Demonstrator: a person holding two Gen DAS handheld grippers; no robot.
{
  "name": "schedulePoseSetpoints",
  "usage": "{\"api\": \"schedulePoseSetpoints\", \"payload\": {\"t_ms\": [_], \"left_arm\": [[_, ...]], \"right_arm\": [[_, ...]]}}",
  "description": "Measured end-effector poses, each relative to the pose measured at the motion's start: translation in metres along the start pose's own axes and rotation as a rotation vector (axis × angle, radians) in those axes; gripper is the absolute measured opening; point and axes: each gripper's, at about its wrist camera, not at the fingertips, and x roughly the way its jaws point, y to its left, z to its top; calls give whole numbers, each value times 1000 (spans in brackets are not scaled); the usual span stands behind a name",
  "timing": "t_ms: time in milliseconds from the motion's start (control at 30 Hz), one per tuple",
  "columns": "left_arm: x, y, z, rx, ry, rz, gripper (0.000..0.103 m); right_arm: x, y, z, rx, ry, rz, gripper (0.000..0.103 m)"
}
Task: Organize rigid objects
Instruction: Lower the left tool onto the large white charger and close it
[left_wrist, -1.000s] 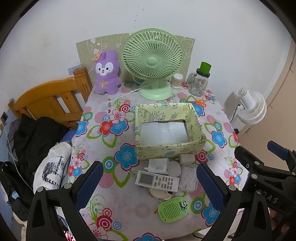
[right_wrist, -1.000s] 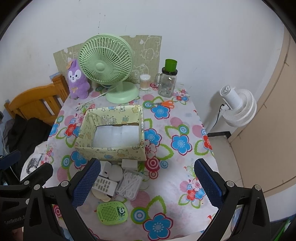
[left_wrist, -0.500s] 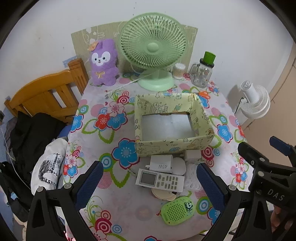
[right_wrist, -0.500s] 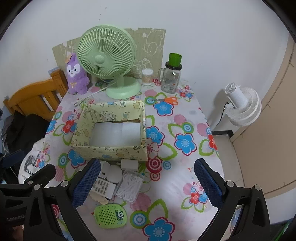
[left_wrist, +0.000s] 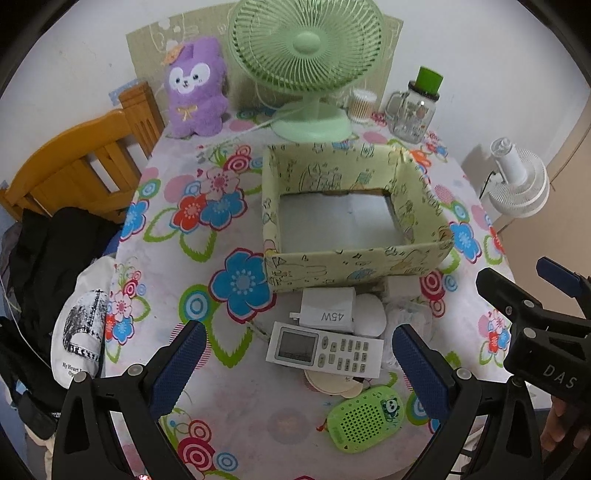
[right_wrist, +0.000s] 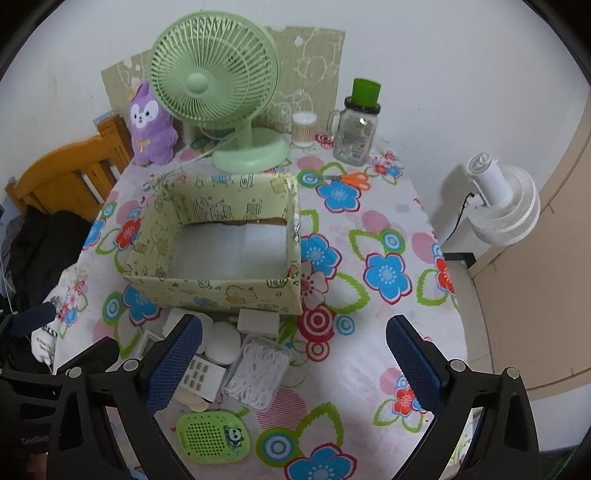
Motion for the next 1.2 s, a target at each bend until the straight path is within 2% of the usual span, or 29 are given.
{"api": "schedulePoseSetpoints", "payload": {"t_ms": [700,1200], "left_arm": [[73,-12,-4,41,134,-13,102],[118,-15,-3,48,183,-4,100]], "right_arm": [[74,4,-11,-21,115,16,99],[110,-2,-20,11,172,28,96]]}}
